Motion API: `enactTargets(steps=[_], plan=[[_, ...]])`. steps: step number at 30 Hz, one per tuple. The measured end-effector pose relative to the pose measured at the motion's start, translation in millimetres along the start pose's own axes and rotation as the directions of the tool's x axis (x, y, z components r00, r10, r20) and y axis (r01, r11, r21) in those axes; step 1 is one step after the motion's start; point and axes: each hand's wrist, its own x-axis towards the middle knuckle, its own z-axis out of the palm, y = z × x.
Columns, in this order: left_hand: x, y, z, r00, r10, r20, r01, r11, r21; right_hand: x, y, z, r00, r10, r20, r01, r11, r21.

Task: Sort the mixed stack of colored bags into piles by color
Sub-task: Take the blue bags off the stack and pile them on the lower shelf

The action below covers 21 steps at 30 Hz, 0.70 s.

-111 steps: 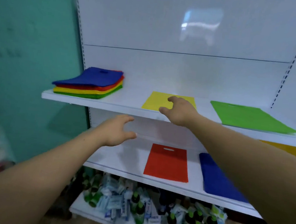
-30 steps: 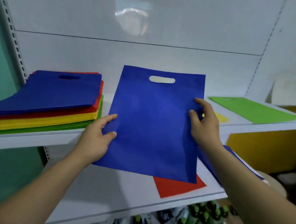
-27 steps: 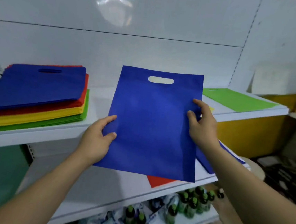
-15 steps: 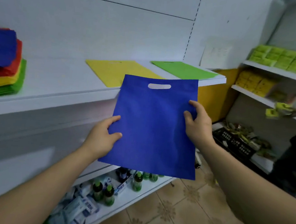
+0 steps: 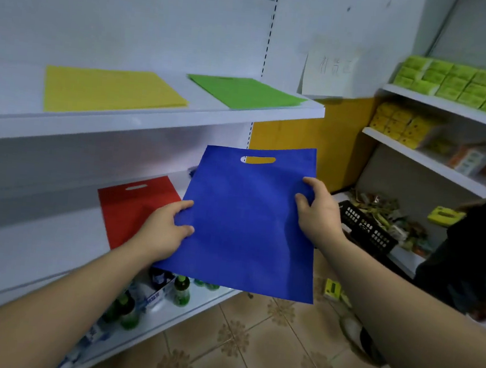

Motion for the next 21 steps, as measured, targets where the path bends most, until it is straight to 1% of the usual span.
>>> enactTargets(steps=[4, 9, 14, 17, 21], plan=[[13, 4, 35, 1.000, -0.021, 0.003, 0.021, 1.000, 0.009, 23, 32, -8, 1.000, -0.008, 0.029, 0.010, 0.999, -0.050], [41, 2, 57, 0.999, -0.053, -0.009, 0.053, 0.999, 0.010, 59, 54, 0, 0.997, 0.005, 0.074, 0.001, 0.997, -0.083], [88, -10, 65, 0.996, -0.092, -0.020, 0.092, 0.996, 0.009, 106, 60, 28, 0.993, -0.009, 0.118, 0.019, 0.996, -0.083], [127, -17, 71, 0.993, -0.114, -0.035, 0.115, 0.993, 0.006, 144, 63, 50, 0.990, 0.020, 0.141, -0.008, 0.997, -0.081], [180, -28, 79, 0.986, -0.164, -0.031, 0.162, 0.986, -0.045, 193, 66, 76, 0.982, 0.021, 0.189, 0.000, 0.994, -0.112]])
